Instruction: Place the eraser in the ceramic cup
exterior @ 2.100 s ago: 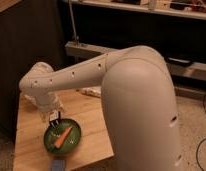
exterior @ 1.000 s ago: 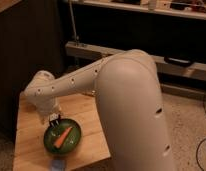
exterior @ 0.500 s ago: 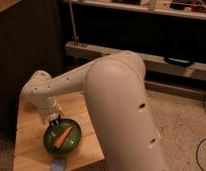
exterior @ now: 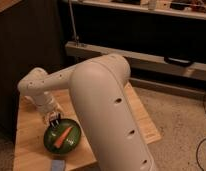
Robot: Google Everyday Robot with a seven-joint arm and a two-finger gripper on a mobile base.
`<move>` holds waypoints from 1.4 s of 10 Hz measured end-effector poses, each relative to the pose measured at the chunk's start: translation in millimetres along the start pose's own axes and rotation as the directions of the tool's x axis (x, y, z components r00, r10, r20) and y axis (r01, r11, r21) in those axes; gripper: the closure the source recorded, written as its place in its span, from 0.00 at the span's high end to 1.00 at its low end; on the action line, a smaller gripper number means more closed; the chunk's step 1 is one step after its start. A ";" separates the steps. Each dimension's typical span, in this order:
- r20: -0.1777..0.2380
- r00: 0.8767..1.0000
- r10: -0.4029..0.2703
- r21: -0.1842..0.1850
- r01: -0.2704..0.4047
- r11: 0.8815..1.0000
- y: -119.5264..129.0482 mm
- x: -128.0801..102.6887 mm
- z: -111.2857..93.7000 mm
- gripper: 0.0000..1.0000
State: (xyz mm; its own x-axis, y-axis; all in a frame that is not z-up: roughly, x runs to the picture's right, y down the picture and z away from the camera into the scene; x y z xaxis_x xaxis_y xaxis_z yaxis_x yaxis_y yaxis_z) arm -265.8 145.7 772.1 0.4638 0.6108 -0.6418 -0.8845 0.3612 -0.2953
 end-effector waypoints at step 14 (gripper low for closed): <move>-0.094 0.995 0.036 0.015 -0.035 0.999 -10.2 -2.1 1.8 0.06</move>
State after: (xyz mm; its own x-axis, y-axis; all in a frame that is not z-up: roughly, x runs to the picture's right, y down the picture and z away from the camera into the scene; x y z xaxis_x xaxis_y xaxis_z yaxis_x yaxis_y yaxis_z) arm -257.7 141.9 777.7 0.4245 0.5542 -0.7160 -0.8992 0.3504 -0.2618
